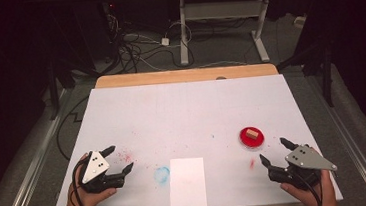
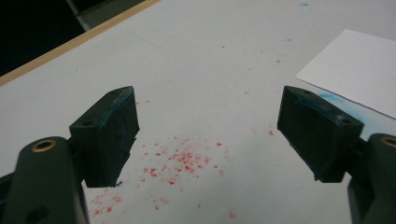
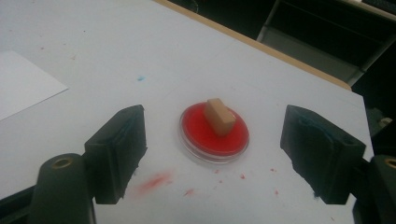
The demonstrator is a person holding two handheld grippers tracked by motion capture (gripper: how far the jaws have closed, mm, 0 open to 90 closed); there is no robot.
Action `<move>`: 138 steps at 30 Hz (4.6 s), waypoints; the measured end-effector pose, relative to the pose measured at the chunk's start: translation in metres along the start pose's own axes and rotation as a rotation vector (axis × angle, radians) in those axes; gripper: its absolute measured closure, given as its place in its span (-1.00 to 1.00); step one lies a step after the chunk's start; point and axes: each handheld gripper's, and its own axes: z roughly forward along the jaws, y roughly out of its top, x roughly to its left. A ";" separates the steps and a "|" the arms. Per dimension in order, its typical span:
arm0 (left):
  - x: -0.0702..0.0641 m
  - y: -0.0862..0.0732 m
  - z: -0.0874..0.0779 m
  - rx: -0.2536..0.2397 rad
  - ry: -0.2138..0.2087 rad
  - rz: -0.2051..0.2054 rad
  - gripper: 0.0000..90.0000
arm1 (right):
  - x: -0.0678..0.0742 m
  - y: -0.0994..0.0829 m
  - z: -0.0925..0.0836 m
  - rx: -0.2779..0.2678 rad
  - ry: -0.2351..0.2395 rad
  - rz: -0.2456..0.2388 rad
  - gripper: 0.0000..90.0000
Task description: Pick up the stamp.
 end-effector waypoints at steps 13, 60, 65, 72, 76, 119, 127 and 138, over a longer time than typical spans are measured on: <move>-0.008 -0.003 0.008 0.055 -0.023 0.021 -0.61 | -0.026 0.005 0.016 0.125 0.075 -0.014 -0.55; -0.007 -0.008 0.013 0.097 -0.083 -0.017 -0.60 | -0.048 0.042 0.106 0.349 0.244 -0.037 0.70; -0.007 -0.007 0.012 0.094 -0.080 -0.014 -0.60 | -0.051 0.054 0.091 0.299 0.214 -0.025 0.69; -0.007 -0.007 0.012 0.090 -0.081 -0.012 -0.60 | -0.055 0.074 0.064 0.210 0.196 -0.008 0.69; -0.007 -0.007 0.012 0.090 -0.081 -0.012 -0.60 | -0.057 0.081 0.051 0.170 0.181 0.000 0.69; -0.008 -0.006 0.013 0.113 -0.080 0.018 -0.59 | -0.040 0.019 0.123 0.434 0.234 0.013 0.70; -0.009 -0.006 0.013 0.118 -0.084 0.023 -0.57 | -0.041 0.019 0.123 0.432 0.244 0.020 0.70; -0.010 -0.006 0.013 0.109 -0.083 0.029 -0.56 | -0.041 0.018 0.123 0.431 0.242 0.021 0.70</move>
